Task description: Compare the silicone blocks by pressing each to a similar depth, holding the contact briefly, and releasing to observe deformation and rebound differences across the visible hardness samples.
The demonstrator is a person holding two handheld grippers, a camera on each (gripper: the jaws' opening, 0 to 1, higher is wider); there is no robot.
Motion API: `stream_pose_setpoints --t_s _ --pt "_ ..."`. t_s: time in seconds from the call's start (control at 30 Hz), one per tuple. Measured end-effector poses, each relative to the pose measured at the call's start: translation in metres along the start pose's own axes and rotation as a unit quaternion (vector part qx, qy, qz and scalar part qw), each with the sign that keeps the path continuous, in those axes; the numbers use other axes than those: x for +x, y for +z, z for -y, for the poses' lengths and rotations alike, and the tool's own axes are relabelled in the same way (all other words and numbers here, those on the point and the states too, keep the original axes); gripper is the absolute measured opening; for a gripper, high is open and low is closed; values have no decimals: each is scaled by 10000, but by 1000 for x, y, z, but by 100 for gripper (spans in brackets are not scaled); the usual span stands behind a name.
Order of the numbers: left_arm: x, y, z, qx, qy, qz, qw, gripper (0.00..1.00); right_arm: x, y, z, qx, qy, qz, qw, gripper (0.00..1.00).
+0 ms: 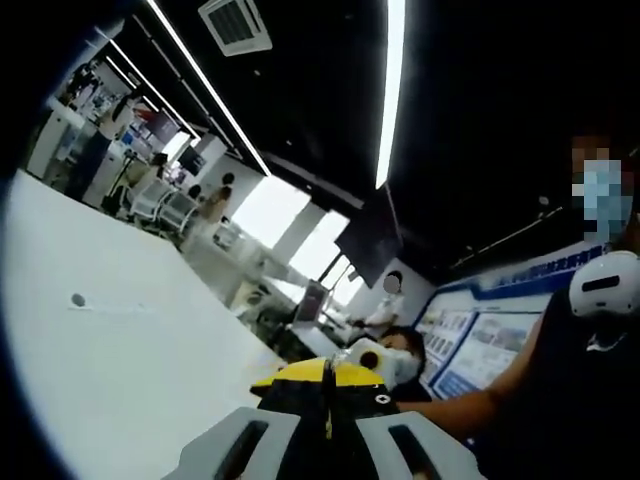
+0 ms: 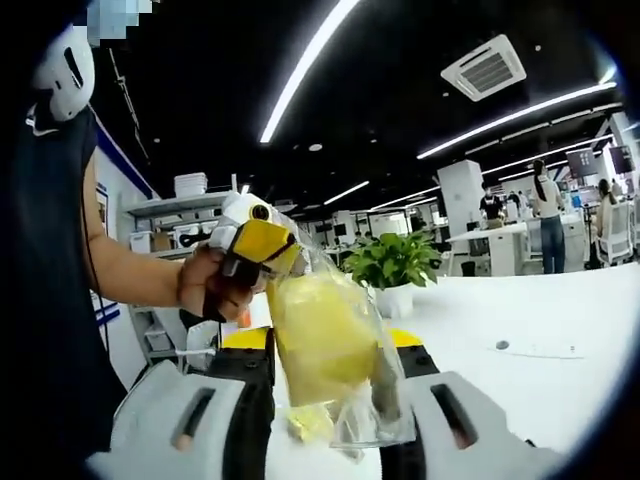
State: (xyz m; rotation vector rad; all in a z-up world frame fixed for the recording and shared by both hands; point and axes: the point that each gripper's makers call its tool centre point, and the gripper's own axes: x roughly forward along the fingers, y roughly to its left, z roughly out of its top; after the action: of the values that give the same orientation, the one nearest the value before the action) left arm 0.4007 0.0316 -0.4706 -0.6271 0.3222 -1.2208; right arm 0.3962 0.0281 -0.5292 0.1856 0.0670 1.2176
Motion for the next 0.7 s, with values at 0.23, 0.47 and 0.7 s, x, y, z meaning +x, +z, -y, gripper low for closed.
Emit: stream_pose_setpoints --t_s 0.23,0.47,0.7 --pt "-7 -2 -9 40 171 52 9998 0 -3 -2 -9 347 95 -356 9987 20" --pt "-4 -1 -14 101 315 119 9994 0 -6 0 -6 737 134 -722 9946 16" --pt "2 -6 -17 338 484 71 9982 0 -12 -4 -2 640 199 -993 9928 11"
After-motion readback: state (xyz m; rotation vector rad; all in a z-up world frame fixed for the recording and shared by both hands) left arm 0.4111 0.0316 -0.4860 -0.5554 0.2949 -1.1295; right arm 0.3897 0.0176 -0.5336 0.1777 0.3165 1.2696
